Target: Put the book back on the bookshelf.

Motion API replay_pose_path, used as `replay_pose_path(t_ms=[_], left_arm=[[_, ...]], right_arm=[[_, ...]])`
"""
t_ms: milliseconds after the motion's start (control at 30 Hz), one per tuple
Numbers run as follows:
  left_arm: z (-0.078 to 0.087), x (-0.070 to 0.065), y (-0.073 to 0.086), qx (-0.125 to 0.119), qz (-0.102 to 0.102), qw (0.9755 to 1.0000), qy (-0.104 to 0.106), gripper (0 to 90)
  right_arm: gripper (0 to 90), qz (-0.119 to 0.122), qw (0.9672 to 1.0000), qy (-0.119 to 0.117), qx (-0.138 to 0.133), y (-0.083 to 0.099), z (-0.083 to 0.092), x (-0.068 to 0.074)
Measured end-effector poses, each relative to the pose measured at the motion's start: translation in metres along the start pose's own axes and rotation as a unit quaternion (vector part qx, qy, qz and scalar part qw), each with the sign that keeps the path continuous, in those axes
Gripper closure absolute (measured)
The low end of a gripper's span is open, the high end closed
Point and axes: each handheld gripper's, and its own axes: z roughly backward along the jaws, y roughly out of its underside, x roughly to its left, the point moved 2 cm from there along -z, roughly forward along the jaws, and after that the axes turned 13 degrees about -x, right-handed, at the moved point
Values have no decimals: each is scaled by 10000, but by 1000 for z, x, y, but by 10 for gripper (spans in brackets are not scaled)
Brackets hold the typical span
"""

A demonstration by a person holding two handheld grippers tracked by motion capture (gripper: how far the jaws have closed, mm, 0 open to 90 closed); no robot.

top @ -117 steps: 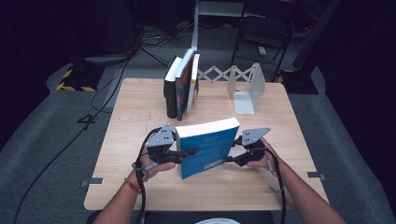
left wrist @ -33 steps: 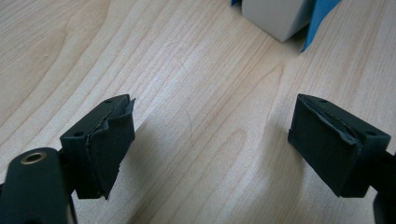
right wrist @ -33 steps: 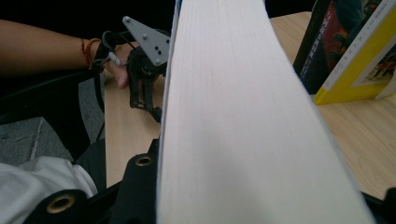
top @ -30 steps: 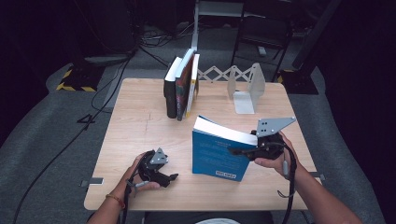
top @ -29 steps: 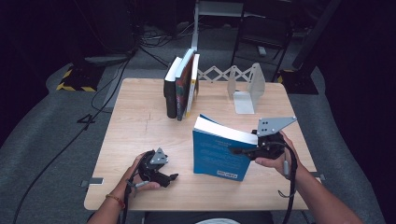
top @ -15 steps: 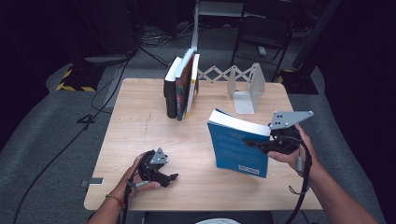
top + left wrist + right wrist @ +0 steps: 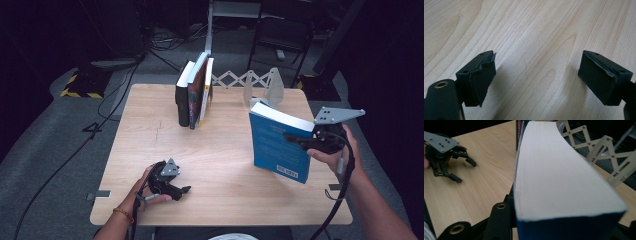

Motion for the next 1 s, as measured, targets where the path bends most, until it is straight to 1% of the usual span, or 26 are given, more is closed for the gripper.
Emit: replay_pose_path(t_ms=[100,167,200,233,267,300,333,367,433,467,567,600,667,700,733,800,933,967,1000], left_arm=[[0,0,0,1,-2,10000,0,143],[0,0,0,0,1,10000,2,143],[0,0,0,-4,15,10000,4,143],[0,0,0,-4,15,10000,4,143],[0,0,0,-3,13,10000,2,143],[0,0,0,-5,16,10000,9,142],[0,0,0,-4,16,10000,9,142],[0,0,0,-4,16,10000,9,142],[0,0,0,-3,13,10000,11,142],[0,0,0,-3,13,10000,11,142],[0,0,0,-3,14,10000,13,142],[0,0,0,-2,11,10000,13,142],[0,0,0,-1,12,10000,13,142],[0,0,0,-2,12,10000,13,142],[0,0,0,-2,12,10000,13,142],[0,0,0,-1,11,10000,14,142],[0,0,0,-6,22,10000,11,142],[0,0,0,-7,23,10000,11,142],[0,0,0,-7,23,10000,11,142]], right_arm=[[612,-122,9997,210,-32,2,6,-13],[612,-161,9992,361,-50,2,10,-21],[612,-199,9984,531,-60,3,12,-28],[612,-199,9984,531,-60,3,12,-28],[613,-240,9978,614,-71,3,13,-32],[612,-284,9968,747,-94,3,14,-38],[612,-303,9963,794,-98,3,14,-41],[612,-303,9963,794,-98,3,14,-41],[612,-343,9953,894,-111,0,11,-48],[612,-343,9953,894,-111,0,11,-48],[612,-415,9946,945,-142,-3,5,-55],[612,-447,9941,976,-168,-6,0,-58],[613,-476,9937,1003,-178,-7,-2,-60],[612,-517,9930,1048,-196,-9,-9,-64],[612,-517,9930,1048,-196,-9,-9,-64],[612,-555,9925,1076,-183,-11,-15,-66],[613,-566,9917,1146,-136,-18,-28,-72],[612,-558,9911,1201,-131,-23,-35,-74],[612,-558,9911,1201,-131,-23,-35,-74]])
